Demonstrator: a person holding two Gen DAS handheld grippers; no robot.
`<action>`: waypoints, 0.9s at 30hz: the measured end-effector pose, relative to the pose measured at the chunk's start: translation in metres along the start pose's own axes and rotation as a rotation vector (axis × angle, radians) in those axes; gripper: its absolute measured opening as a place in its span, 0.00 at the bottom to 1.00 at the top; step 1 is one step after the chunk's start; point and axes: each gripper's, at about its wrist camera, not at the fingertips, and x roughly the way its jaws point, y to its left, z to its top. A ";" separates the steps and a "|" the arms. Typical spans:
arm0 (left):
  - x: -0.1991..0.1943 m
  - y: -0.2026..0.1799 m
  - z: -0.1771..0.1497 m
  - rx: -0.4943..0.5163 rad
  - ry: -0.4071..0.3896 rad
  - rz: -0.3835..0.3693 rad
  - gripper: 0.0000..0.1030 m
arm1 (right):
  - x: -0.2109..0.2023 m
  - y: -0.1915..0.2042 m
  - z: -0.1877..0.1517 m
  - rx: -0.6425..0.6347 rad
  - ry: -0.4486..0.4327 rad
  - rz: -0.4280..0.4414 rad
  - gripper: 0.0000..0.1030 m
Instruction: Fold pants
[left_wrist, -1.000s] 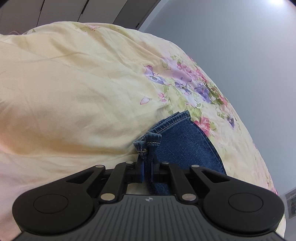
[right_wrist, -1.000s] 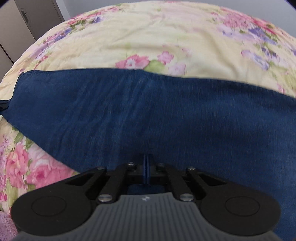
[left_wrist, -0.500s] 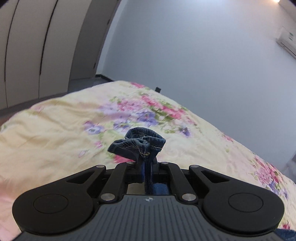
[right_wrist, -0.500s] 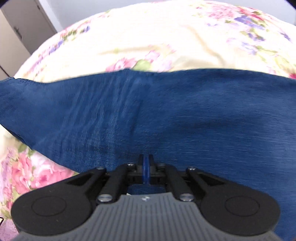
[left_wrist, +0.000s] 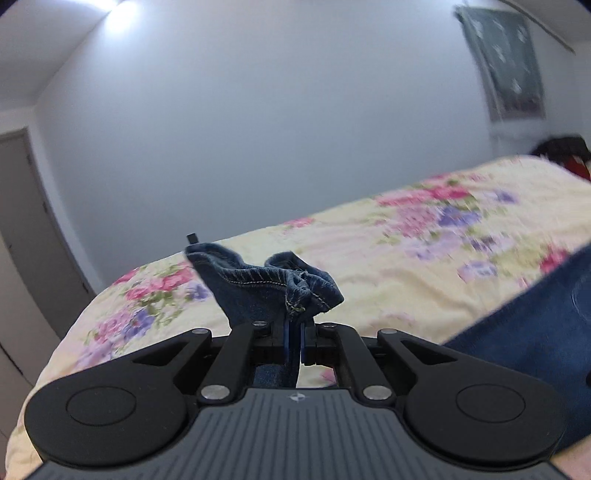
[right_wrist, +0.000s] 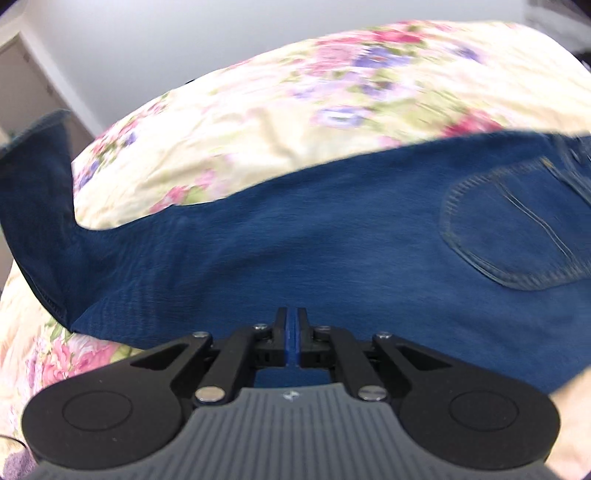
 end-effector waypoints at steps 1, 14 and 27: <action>0.005 -0.027 -0.009 0.064 0.017 -0.017 0.05 | -0.002 -0.005 -0.002 0.020 0.005 0.000 0.00; 0.016 -0.124 -0.098 0.274 0.210 -0.261 0.12 | -0.008 -0.046 -0.045 0.101 0.029 0.125 0.01; 0.021 -0.078 -0.081 0.053 0.340 -0.459 0.40 | 0.008 -0.014 -0.040 0.120 0.026 0.210 0.19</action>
